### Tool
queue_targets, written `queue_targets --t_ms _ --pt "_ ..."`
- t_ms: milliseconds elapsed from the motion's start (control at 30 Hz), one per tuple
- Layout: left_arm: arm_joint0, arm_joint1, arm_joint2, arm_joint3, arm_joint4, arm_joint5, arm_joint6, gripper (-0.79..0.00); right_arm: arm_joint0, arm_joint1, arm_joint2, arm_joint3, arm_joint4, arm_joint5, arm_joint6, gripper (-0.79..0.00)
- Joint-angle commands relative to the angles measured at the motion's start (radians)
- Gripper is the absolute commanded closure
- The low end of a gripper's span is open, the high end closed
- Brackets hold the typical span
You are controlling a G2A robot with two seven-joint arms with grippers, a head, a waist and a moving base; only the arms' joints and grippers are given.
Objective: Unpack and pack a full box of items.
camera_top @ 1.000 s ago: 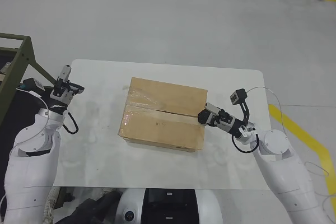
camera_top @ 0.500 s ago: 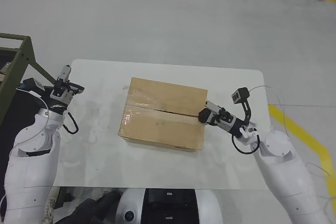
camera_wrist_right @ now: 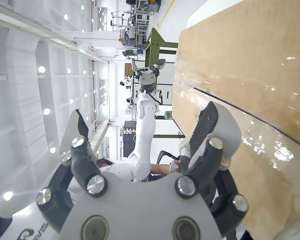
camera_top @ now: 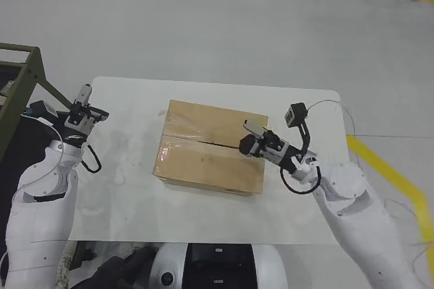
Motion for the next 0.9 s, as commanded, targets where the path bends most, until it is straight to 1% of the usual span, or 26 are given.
queue_targets --t_ms 0,100,200,567,700,867 --pt "0.000 0.000 0.000 0.000 0.000 0.000 0.000 -0.785 0.031 -0.009 -0.032 0.018 0.011 0.012 -0.031 -0.785" --pt "0.000 0.000 0.000 0.000 0.000 0.000 0.000 -0.785 0.069 -0.023 -0.076 0.033 0.033 0.033 -0.057 -0.785" --pt "0.000 0.000 0.000 0.000 0.000 0.000 0.000 -0.785 0.107 -0.037 -0.118 0.039 0.054 0.082 -0.090 -0.785" --pt "0.000 0.000 0.000 0.000 0.000 0.000 0.000 -0.785 0.213 -0.089 -0.268 0.003 0.048 0.184 -0.216 -0.785" --pt "0.000 0.000 0.000 0.000 0.000 0.000 0.000 -0.785 0.234 -0.103 -0.290 0.012 0.054 0.204 -0.251 -0.785" --pt "0.000 0.000 0.000 0.000 0.000 0.000 0.000 -0.785 0.234 -0.103 -0.290 0.012 0.054 0.204 -0.251 -0.785"
